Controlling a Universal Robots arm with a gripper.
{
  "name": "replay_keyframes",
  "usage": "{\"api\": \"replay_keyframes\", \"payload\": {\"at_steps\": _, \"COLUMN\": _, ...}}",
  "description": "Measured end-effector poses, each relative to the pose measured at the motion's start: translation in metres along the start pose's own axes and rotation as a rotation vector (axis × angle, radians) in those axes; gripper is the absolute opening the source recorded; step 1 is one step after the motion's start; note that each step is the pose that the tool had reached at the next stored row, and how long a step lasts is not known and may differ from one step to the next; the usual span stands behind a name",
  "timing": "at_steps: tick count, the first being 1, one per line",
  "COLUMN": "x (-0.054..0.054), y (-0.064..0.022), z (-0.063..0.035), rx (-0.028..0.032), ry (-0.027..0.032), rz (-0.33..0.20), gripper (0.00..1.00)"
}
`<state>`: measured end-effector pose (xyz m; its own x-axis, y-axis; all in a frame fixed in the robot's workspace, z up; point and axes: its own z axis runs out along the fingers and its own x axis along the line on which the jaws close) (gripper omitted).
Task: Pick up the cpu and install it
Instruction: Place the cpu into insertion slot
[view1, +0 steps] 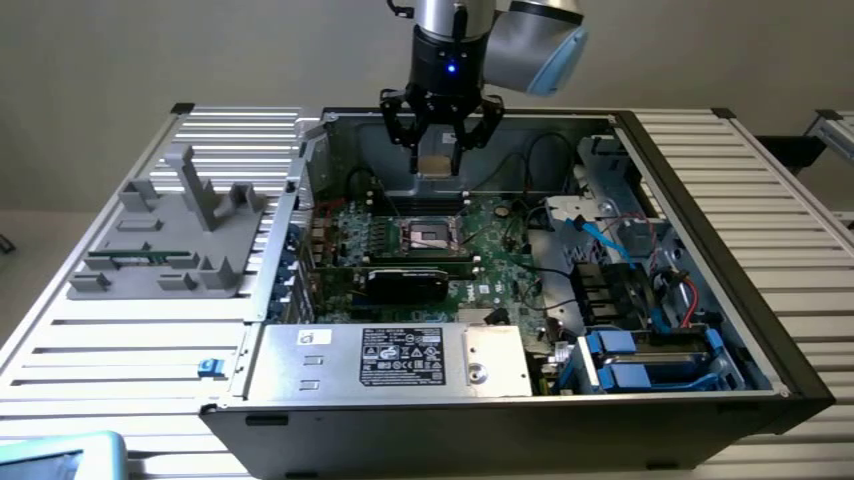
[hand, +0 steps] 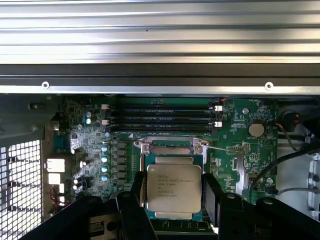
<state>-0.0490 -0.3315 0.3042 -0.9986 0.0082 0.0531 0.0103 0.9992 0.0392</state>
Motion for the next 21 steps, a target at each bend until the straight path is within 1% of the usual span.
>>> {"api": "replay_keyframes", "payload": {"at_steps": 2, "x": 0.0000, "y": 0.0000, "z": 0.0001, "rx": -0.0003, "ry": -0.0008, "rz": 0.005, "gripper": 0.56}}
{"api": "replay_keyframes", "payload": {"at_steps": 3, "x": 0.0000, "y": 0.0000, "z": 0.0001, "rx": -0.0010, "ry": -0.0017, "rz": 0.018, "gripper": 0.56}}
{"api": "replay_keyframes", "payload": {"at_steps": 21, "x": -0.0001, "y": -0.0001, "z": 0.0017, "rx": -0.0156, "ry": -0.0129, "rz": 0.296, "gripper": 0.56}}
